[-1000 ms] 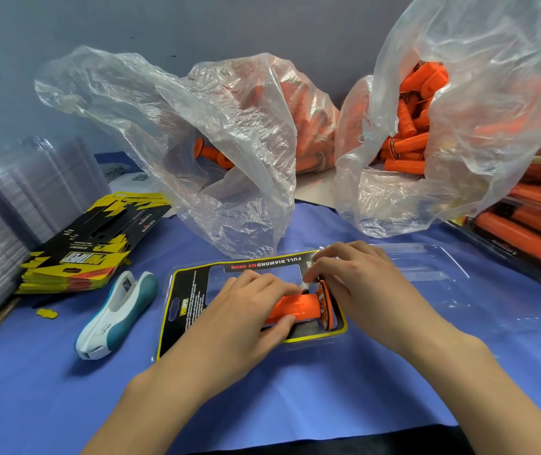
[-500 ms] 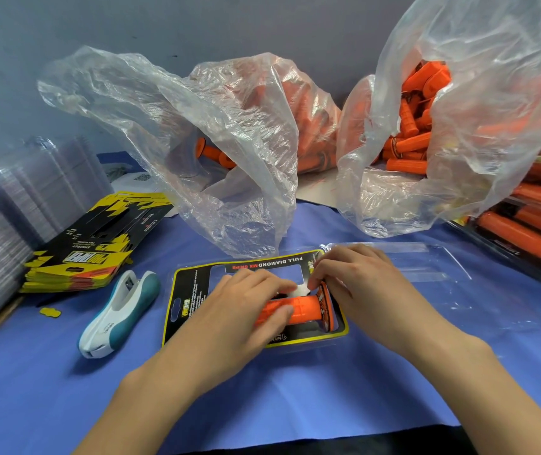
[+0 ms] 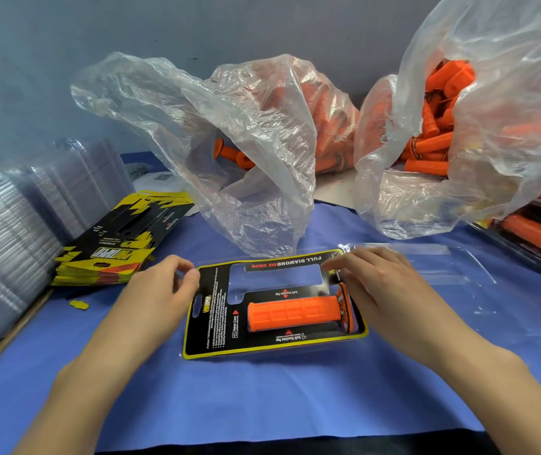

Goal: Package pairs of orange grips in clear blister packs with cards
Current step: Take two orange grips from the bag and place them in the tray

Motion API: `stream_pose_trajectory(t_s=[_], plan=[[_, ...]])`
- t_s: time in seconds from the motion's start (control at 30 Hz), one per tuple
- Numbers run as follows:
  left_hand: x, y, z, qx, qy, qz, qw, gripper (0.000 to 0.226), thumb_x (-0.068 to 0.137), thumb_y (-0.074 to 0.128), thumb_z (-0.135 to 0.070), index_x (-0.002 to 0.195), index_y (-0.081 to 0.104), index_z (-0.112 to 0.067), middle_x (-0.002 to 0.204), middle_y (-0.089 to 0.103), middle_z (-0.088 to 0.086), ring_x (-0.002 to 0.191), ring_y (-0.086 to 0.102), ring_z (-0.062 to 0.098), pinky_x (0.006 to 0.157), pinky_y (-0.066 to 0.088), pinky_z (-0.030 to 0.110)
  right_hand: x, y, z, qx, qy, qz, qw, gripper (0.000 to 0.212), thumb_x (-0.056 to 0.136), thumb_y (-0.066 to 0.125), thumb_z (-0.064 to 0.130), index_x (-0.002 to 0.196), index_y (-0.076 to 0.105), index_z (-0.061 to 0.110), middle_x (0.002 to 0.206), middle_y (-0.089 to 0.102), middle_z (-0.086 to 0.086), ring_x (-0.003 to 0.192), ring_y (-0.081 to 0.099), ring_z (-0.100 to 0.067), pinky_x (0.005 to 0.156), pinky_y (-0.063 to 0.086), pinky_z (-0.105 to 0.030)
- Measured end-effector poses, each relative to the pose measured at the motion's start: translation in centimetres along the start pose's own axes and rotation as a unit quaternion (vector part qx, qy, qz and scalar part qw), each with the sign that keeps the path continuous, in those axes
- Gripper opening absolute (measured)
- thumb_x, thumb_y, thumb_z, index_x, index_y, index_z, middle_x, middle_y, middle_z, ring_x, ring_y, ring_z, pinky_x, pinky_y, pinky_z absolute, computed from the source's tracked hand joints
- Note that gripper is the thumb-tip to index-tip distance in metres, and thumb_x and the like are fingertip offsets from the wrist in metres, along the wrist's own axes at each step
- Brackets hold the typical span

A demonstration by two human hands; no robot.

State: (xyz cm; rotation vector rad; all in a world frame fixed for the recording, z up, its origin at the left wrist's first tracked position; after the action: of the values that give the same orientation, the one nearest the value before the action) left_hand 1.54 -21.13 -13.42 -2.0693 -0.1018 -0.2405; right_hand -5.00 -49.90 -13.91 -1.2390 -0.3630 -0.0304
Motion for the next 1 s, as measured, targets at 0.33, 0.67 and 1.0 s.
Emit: stream_pose_trajectory(t_s=[0.33,0.67,1.0], plan=[[-1.7,1.3,1.3,0.154,-0.045,0.098,0.982,0.032,0.102,0.037,-0.045,0.094,0.059,-0.023,0.093,0.068,0.005,0.089,0.062,0.029,0.07,0.045,0.034,-0.2,0.9,0.5,-0.001,-0.028,0.013,1.0,0.036,0.098,0.044,0.011,0.123,0.059,0.032,0.114,0.062,0.014,0.107,0.054,-0.019,0.096,0.034,-0.028],[-2.1,1.4,1.5,0.044,-0.057,0.18,0.981,0.041,0.095,0.048,-0.057,0.115,0.052,-0.021,0.067,0.059,-0.004,0.051,0.059,0.009,0.062,0.048,0.033,0.0,0.9,1.0,-0.002,-0.028,0.028,0.999,0.039,0.098,0.043,0.008,0.127,0.054,0.033,0.122,0.058,0.015,0.104,0.053,-0.015,0.1,0.028,-0.023],[-2.3,1.4,1.8,0.014,-0.072,0.2,0.977,0.046,0.086,0.049,-0.068,0.1,0.034,-0.027,0.073,0.055,0.002,0.051,0.065,0.026,0.059,0.055,0.04,-0.3,1.0,0.6,0.06,-0.022,0.028,0.998,0.061,0.093,0.04,-0.003,0.139,0.042,0.035,0.133,0.049,0.02,0.12,0.047,-0.016,0.102,0.036,-0.026]])
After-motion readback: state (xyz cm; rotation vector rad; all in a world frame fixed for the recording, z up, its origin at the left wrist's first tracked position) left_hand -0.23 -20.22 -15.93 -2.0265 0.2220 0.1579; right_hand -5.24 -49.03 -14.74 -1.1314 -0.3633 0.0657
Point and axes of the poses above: each hand's wrist, its own x-axis towards the middle knuckle, its own y-axis out of the palm, z = x × y, the point moved 4 cm from there along x, towards the middle knuckle
